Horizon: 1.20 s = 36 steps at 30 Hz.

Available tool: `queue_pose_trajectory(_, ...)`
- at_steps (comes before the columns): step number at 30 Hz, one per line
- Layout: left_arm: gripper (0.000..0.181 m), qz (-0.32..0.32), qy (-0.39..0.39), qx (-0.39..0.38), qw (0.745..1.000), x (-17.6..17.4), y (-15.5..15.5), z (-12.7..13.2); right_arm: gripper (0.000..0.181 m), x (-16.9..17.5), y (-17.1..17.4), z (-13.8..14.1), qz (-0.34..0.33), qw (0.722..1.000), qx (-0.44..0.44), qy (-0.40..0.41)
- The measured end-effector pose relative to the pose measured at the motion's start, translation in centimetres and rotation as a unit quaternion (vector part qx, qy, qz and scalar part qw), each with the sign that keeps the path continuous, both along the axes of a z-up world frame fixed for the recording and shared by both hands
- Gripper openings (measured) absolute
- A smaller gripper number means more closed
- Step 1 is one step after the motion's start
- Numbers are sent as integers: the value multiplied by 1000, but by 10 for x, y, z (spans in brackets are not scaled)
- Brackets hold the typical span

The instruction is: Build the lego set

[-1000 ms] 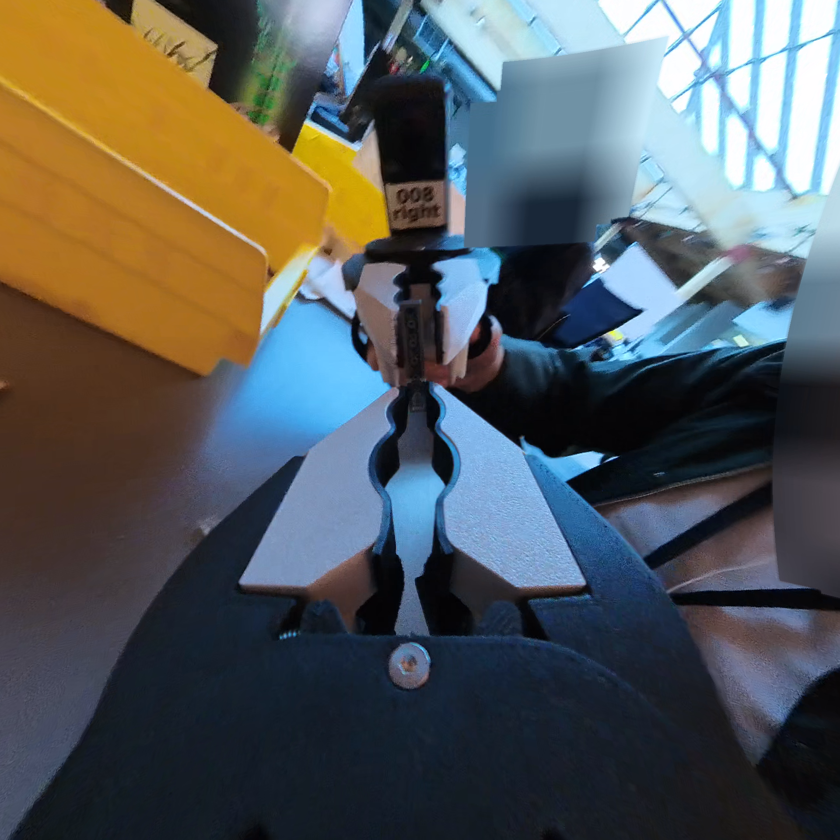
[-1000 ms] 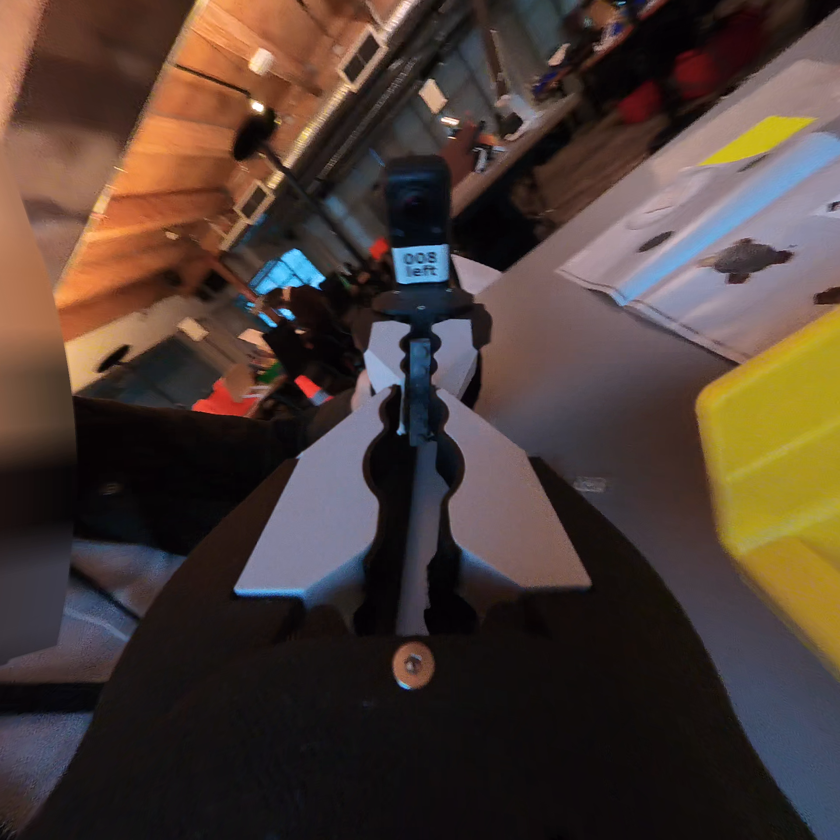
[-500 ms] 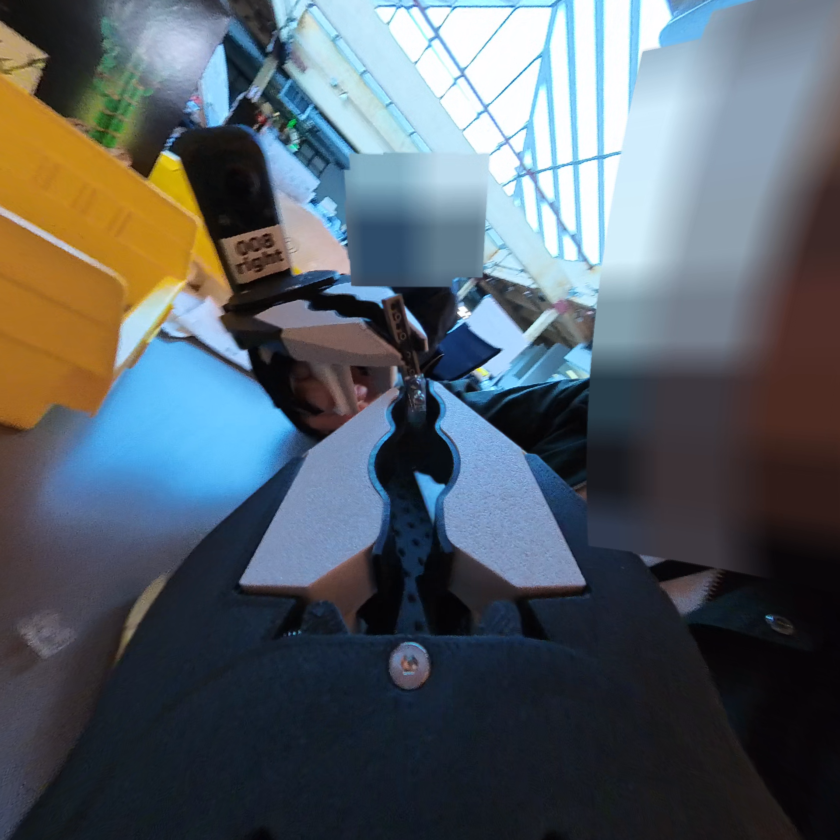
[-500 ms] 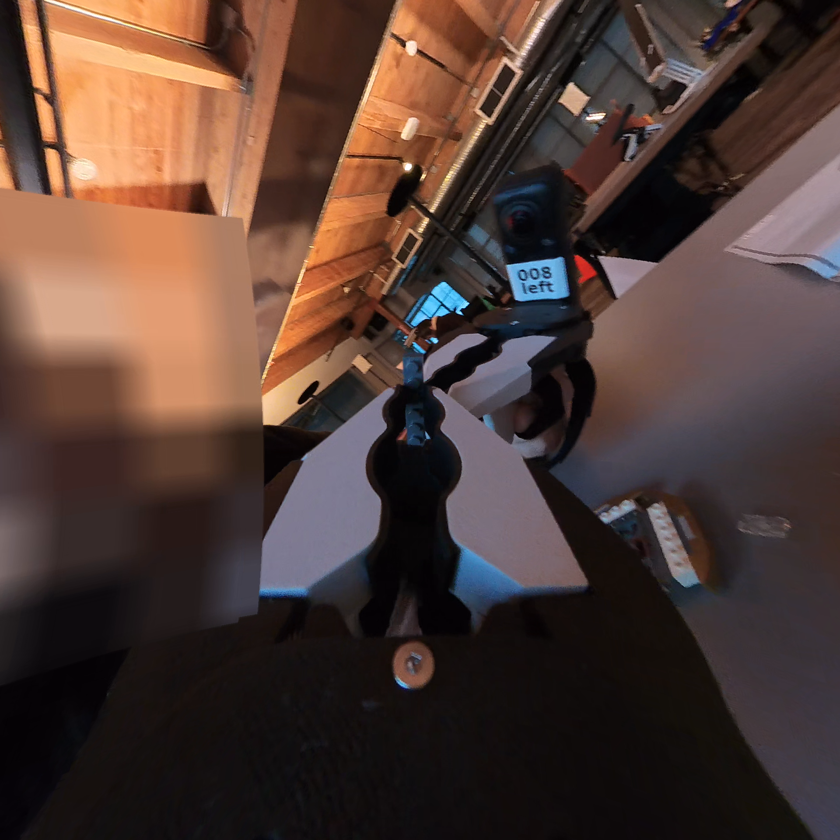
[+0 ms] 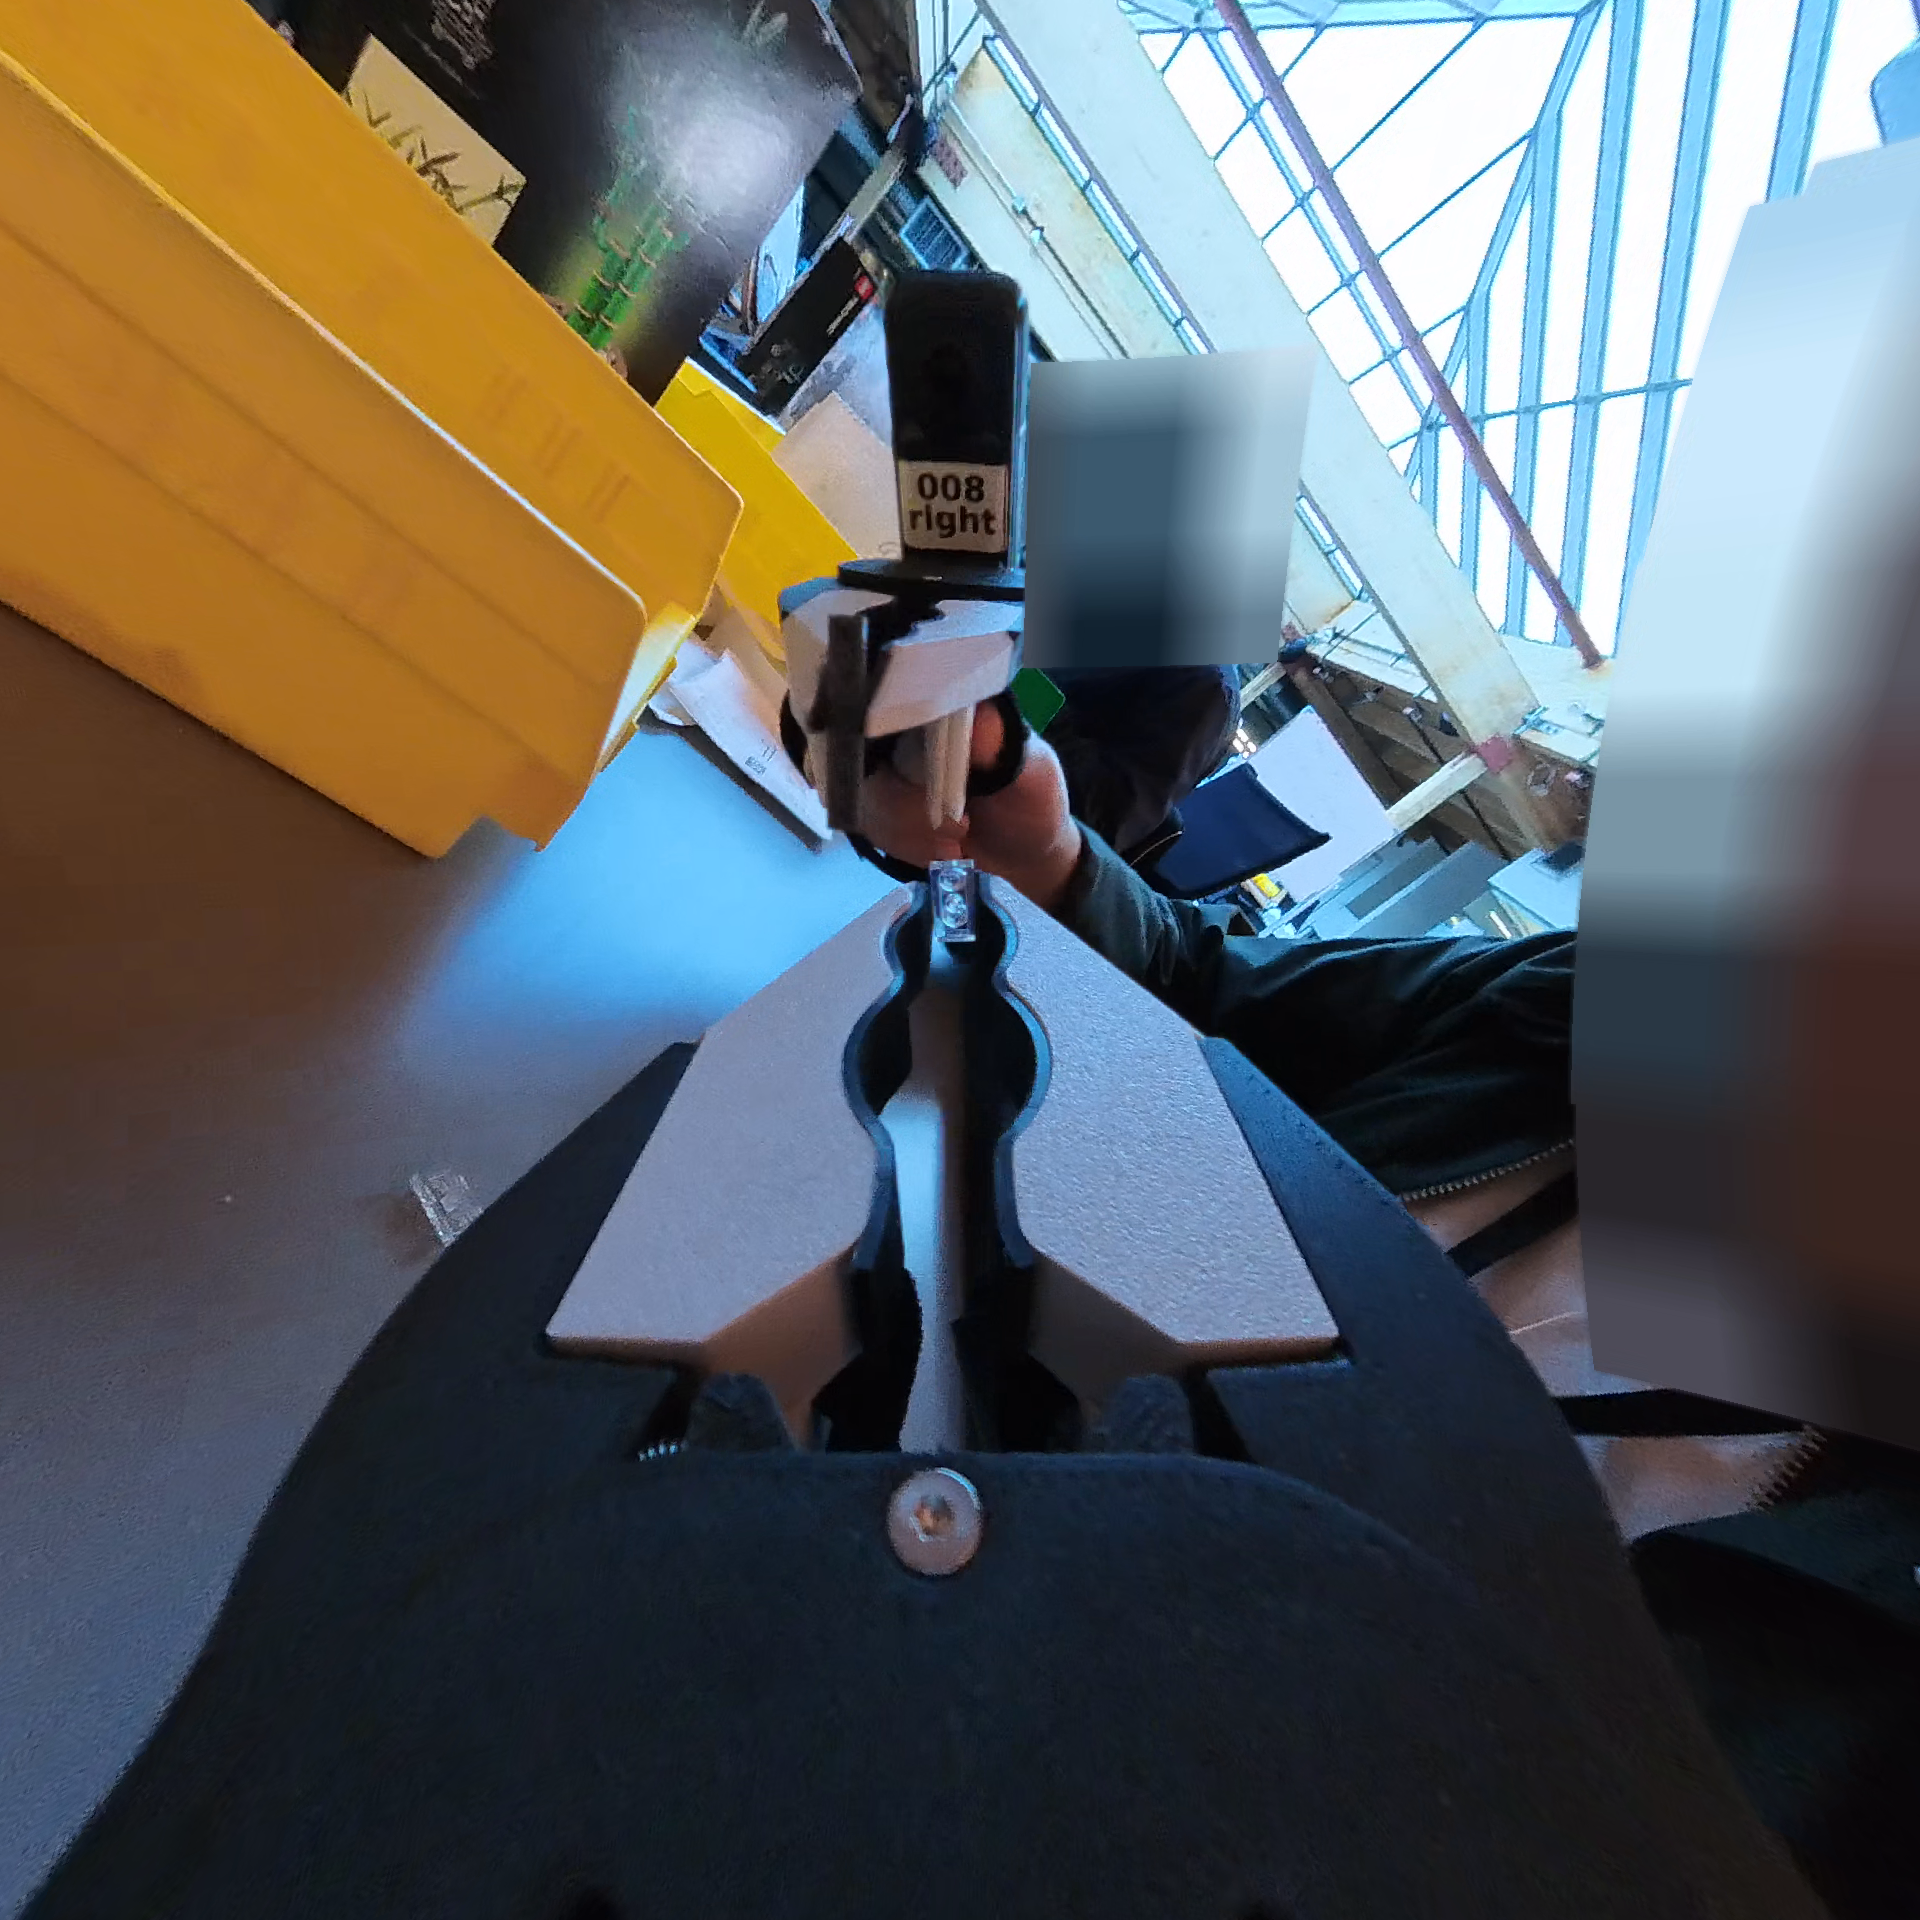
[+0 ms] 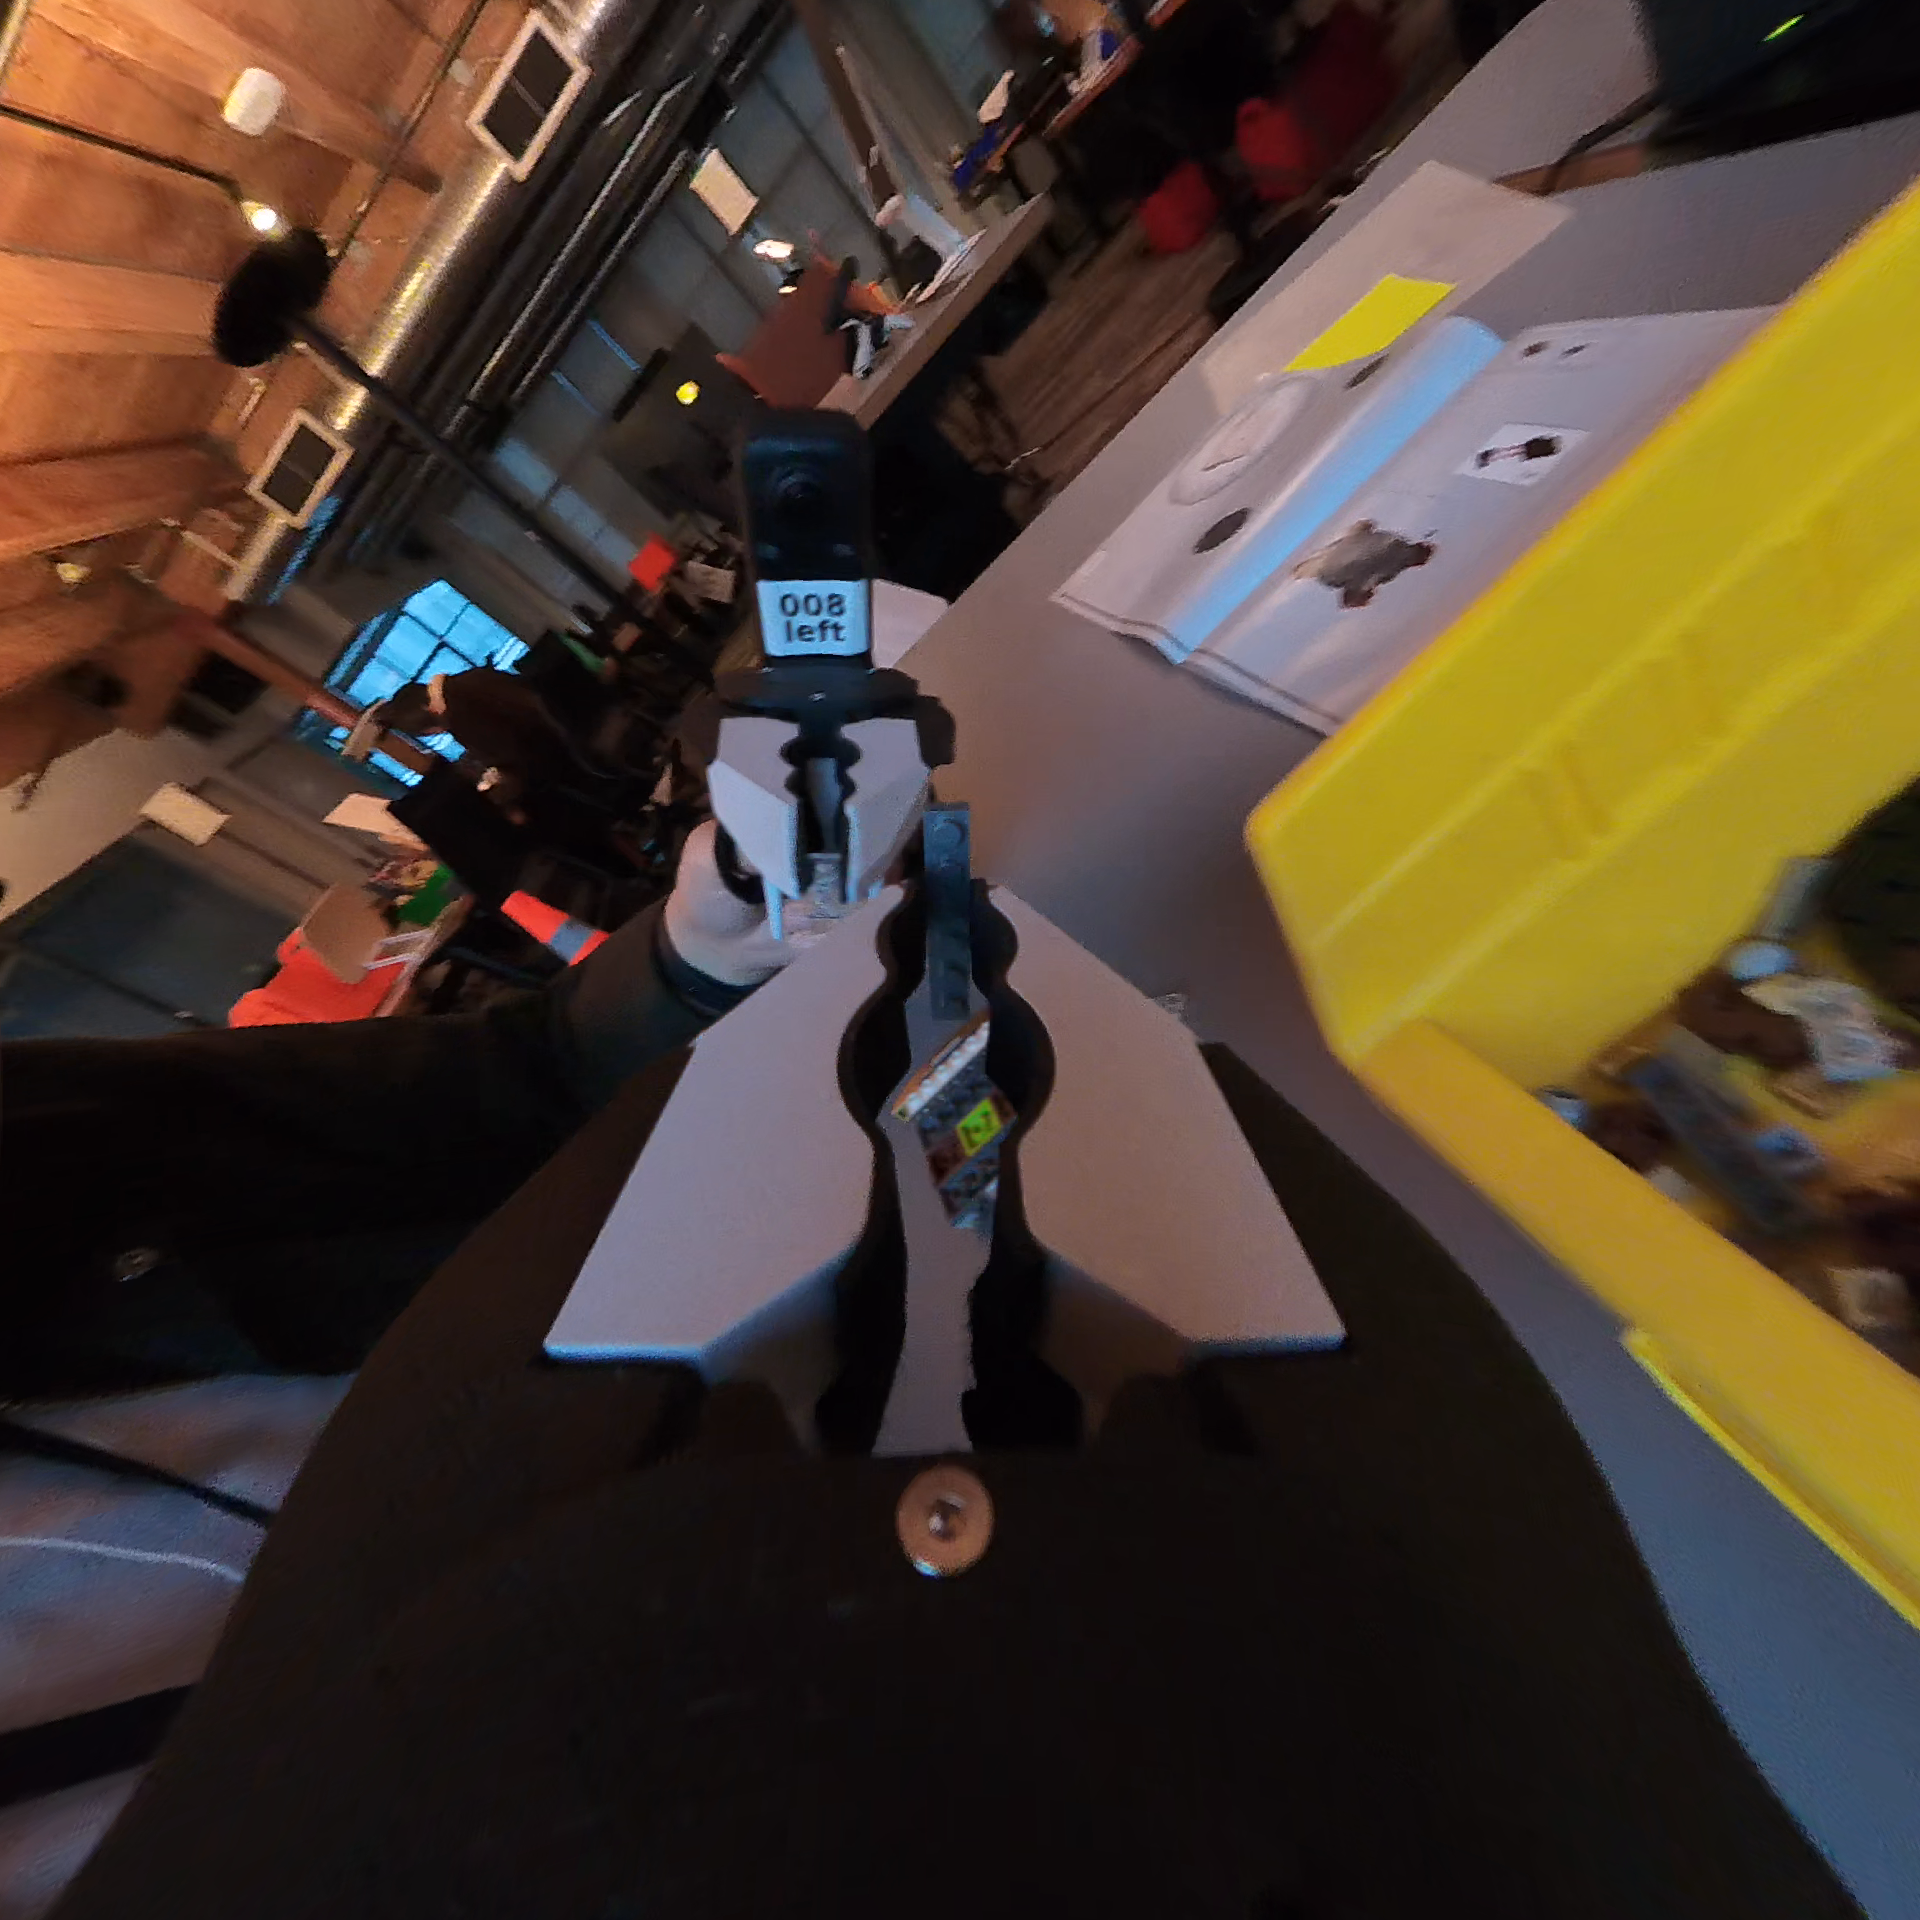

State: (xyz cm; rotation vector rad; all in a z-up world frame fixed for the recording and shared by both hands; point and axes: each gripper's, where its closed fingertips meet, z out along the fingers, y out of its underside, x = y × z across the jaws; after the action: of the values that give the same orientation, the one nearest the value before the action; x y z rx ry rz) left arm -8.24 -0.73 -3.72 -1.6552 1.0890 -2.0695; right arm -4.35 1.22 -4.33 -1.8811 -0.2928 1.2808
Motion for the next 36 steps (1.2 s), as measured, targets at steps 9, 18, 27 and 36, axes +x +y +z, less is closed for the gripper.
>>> queue_pose_trajectory(9, 6, -1, 20, 6, 1000, 6, 2, -7, 7, 106, 51, 17, -201, 975, 83, -34)
queue_pose_trajectory(18, 6, -9, 19, 12, 1000, 4, -1, -7, 50, 116, 44, 36, -197, 955, 183, -128)
queue_pose_trajectory(27, 5, -47, -35, -63, 996, -2, -6, 11, 52, -50, -41, 40, 49, 882, 416, -216)
queue_pose_trajectory(36, 5, -97, -31, -52, 993, 1, -27, 11, 23, -57, -38, 17, 62, 859, 422, -284)
